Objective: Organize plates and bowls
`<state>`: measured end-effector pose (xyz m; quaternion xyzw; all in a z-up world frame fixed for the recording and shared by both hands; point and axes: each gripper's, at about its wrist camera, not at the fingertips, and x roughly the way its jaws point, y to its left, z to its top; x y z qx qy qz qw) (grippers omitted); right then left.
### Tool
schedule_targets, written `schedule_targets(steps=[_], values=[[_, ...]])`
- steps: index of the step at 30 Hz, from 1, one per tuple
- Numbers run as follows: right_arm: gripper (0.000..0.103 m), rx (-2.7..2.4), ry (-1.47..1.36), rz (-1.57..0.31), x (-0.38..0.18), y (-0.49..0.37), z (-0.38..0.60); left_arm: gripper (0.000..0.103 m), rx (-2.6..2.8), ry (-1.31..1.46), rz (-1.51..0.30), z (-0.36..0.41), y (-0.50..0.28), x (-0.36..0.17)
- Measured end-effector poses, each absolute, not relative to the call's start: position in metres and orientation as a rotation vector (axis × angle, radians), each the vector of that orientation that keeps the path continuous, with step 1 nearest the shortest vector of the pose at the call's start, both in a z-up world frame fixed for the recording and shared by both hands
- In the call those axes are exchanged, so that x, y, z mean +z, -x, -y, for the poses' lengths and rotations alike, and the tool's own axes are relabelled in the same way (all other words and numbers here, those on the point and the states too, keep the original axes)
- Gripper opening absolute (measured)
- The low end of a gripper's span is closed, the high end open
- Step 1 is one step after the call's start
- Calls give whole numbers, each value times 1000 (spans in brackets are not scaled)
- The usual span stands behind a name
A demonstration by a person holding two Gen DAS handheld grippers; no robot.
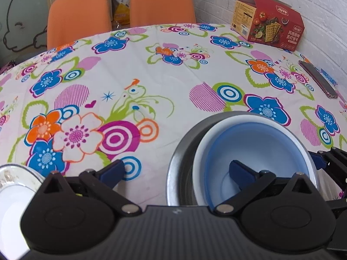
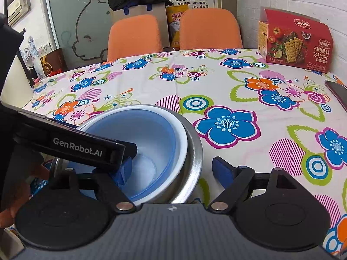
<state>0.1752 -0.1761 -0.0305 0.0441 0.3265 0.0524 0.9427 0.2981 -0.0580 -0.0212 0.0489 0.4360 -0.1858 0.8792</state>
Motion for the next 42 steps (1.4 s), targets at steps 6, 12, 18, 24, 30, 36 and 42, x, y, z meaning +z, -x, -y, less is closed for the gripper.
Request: schedule_targets(steps=[6,12,18,24,30,36,42], values=[[68,101,-82,-685,-29,-177,174,103,-388,-102,-905,58,-298,-21],[65,136,-71,-675,-30,-176,177,103,-386,-105,-915,58,-298,-21],[62,149,-75,-682,-29,-171,176,103,-398,-113,-919,58,-295,-21],[48,173,-98,-672,-28,-170,171,83,-420,-96,-907,59,-292,-17],[52,167,-142,-673,-27,-168,161,59,-463,-60,-915,67,-284,-11],[53,132,-132,-638,-8,-155,160,51,-483,16,-934,67,-283,7],[55,119,-119,-600,11,-140,162,52,-498,12,-871,70,-264,29]])
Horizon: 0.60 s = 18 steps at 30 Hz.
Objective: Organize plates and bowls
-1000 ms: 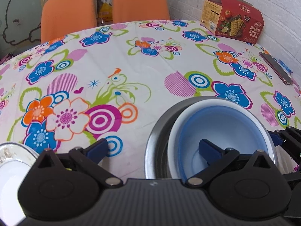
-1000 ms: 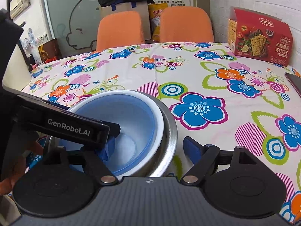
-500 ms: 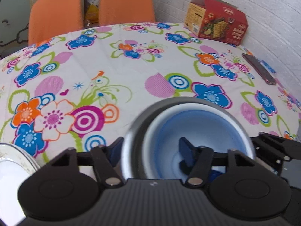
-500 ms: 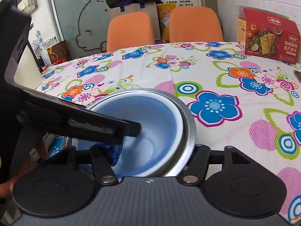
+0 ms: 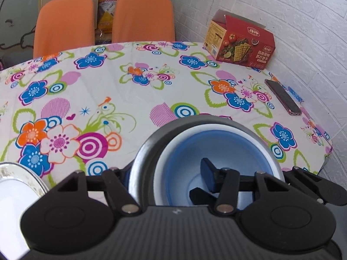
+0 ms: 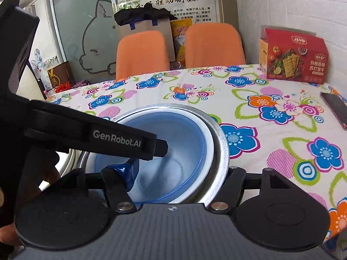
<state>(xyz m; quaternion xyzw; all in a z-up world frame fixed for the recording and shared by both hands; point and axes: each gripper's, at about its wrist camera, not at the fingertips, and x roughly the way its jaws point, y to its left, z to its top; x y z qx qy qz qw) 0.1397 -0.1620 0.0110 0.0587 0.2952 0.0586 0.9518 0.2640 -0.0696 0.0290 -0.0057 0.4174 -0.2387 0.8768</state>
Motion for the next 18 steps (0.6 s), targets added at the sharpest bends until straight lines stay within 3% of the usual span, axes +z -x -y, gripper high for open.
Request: schedule_targets(steps=[7,18], values=[[56,142,-76,-575,25,-128,139,51,-476,44,-834,48,-241,40],[57,363,9,-530,44,-145,39,52,-273,135,-752,-69,-219,66]])
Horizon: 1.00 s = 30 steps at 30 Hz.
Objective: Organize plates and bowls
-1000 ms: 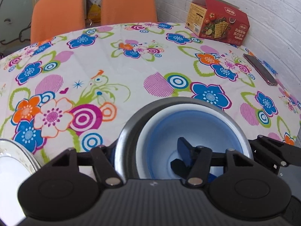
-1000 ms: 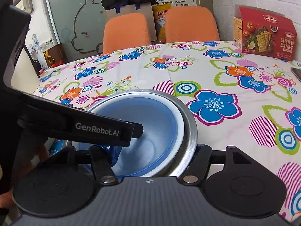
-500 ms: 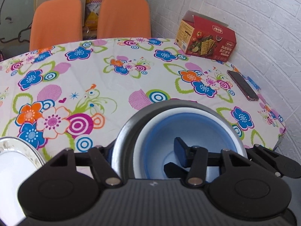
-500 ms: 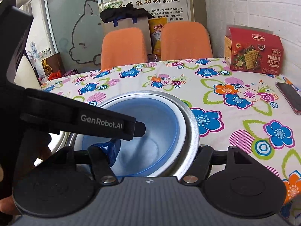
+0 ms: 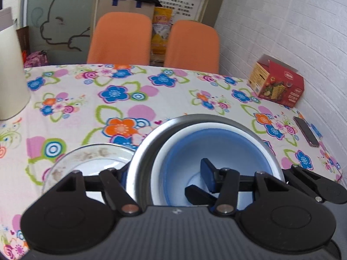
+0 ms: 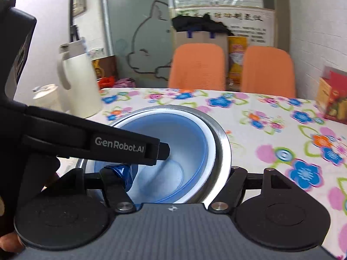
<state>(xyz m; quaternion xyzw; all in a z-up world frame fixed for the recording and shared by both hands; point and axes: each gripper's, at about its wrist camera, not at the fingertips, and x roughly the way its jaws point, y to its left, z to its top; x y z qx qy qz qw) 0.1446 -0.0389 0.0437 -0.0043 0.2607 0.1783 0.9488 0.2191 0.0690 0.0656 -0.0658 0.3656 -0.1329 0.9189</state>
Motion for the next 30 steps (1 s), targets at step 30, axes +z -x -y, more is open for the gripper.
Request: schedule_targets(steps=[30], values=[[59,520,46,-675,2,-192,-39,64,-127,186,-837,-158,-249,19]])
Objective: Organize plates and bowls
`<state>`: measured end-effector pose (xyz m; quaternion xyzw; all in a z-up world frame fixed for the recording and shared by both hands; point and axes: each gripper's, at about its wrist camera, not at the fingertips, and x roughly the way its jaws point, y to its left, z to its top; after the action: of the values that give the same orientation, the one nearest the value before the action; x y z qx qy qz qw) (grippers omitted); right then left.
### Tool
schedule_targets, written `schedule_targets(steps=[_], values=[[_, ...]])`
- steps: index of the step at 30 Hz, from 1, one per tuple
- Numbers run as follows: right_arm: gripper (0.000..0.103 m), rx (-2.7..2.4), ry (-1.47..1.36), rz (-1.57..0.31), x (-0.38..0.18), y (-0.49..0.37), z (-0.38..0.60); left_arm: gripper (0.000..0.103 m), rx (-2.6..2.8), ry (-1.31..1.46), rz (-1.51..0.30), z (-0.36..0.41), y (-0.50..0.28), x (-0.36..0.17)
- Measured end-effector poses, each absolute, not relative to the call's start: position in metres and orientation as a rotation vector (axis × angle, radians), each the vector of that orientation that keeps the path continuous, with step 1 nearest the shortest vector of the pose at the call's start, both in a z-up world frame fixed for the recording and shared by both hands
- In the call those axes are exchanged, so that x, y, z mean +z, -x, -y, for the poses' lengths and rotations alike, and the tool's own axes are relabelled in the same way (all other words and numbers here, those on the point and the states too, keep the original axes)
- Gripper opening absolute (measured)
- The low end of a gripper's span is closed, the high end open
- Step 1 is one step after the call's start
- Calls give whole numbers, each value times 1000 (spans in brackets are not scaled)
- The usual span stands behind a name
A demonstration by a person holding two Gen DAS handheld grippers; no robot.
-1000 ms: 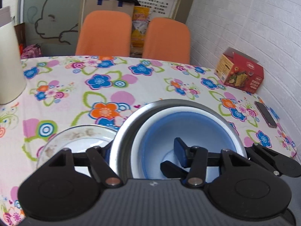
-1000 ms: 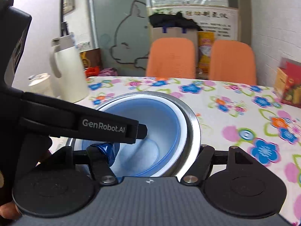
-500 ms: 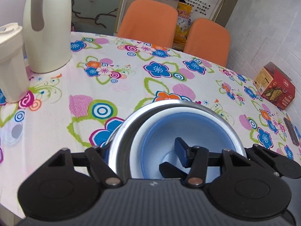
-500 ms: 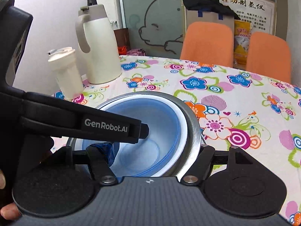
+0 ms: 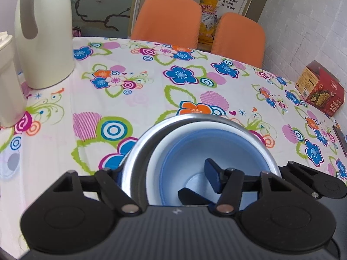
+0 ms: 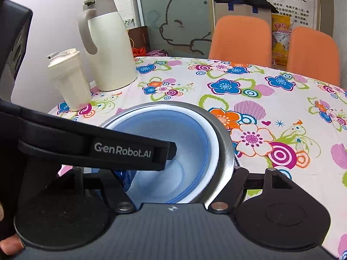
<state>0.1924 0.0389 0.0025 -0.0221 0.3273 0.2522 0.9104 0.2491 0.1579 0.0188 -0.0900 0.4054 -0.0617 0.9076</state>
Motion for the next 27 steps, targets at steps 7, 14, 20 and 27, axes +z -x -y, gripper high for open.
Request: schedule_targets(steps=[7,14,20,27], values=[[57,522,2,-691,1,-195,-29,74,-134,185,-790,-160,-249,24],[57,441,-27,-612,12,-191,-12,82,-100,171,-723,-167,-241,40],[58,398,-81,-565,21,-178,12,82,-113,198,-729,-160,-229,40],[58,360,-123,-546,22,-143,40,83,-146,178,-699,-133,-195,50]])
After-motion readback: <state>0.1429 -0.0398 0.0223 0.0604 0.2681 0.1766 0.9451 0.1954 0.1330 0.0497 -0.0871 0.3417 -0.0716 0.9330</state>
